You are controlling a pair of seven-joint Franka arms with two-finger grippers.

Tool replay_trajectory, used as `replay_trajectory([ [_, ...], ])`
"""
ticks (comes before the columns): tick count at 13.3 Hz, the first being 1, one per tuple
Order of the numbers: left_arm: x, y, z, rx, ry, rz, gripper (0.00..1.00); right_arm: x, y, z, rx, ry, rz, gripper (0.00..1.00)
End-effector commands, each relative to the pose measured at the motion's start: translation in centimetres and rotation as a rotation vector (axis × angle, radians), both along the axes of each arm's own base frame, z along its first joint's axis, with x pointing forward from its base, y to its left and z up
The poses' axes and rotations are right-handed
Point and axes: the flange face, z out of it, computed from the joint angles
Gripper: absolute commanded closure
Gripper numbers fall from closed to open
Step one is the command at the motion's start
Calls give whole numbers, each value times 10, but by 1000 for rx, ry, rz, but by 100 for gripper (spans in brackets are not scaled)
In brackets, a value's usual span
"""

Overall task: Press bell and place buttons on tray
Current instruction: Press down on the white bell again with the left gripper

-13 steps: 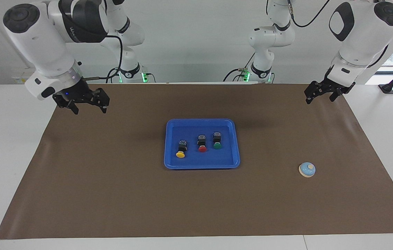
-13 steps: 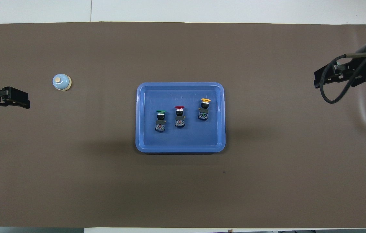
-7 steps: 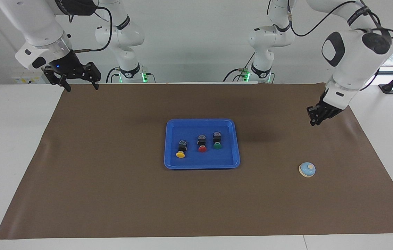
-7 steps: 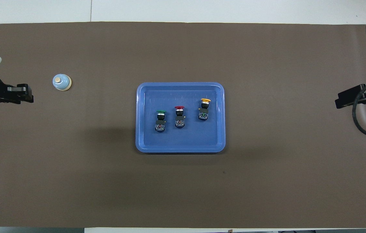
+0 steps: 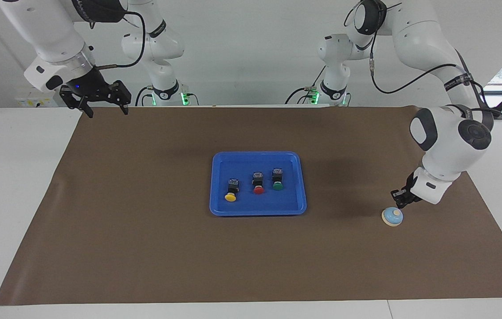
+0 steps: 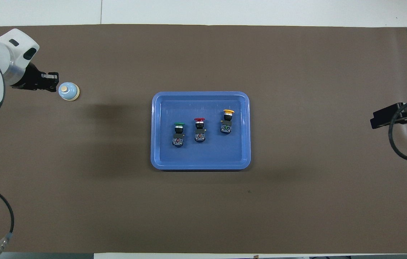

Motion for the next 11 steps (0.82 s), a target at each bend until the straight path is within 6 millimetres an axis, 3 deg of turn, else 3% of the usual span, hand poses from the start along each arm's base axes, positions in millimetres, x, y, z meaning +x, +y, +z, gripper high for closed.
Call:
replay_trajectory([
  [1, 6, 4, -4, 22, 4, 2, 100, -7, -5, 5, -7, -24, 11, 0],
  [4, 3, 7, -7, 30, 21, 2, 100, -7, -6, 4, -45, -23, 21, 0],
  [7, 3, 23, -11, 31, 12, 0, 100, -7, -6, 4, -43, -23, 19, 0],
  [11, 1, 24, -24, 30, -3, -27, 100, -7, -6, 5, -41, -22, 13, 0],
])
